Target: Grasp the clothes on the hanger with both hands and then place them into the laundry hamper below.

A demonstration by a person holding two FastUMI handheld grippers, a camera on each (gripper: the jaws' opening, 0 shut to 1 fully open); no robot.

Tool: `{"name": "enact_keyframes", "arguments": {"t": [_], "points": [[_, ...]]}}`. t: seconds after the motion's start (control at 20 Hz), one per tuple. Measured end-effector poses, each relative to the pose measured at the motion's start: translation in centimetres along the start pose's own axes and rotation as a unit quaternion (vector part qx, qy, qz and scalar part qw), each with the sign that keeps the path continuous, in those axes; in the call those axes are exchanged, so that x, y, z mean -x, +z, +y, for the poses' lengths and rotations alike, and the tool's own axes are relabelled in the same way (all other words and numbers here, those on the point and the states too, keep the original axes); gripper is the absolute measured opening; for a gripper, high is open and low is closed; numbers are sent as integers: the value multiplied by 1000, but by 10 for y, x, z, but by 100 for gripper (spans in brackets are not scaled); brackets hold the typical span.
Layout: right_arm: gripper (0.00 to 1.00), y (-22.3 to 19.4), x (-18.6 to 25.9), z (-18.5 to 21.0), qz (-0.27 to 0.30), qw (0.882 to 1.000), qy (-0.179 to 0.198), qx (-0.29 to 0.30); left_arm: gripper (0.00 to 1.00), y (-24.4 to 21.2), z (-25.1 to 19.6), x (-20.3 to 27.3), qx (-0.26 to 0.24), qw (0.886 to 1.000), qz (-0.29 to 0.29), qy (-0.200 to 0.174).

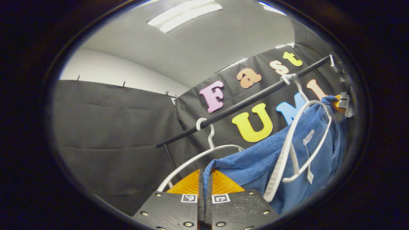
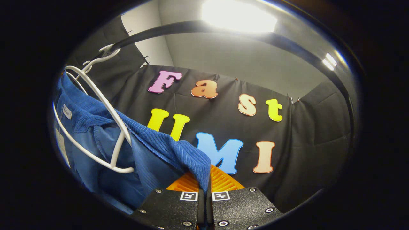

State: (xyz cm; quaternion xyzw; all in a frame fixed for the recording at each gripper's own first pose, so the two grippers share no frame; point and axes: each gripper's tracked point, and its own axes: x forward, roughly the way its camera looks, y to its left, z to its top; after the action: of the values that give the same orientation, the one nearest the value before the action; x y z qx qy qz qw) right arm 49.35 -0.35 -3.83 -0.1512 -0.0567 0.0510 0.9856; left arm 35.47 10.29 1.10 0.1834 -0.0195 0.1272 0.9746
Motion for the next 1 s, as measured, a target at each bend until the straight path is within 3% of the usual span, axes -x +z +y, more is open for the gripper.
{"name": "enact_keyframes", "arguments": {"t": [0.55,0.75,1.0], "points": [[2,-74,10,-5,91,996,-1,-9,2,-57,-51,29,44,997,42,-38],[2,-105,43,2,135,991,10,-15,1,-73,-71,43,47,996,60,-48],[2,-100,80,2,138,990,14,-21,2,-81,-67,91,71,993,76,-48]]}}
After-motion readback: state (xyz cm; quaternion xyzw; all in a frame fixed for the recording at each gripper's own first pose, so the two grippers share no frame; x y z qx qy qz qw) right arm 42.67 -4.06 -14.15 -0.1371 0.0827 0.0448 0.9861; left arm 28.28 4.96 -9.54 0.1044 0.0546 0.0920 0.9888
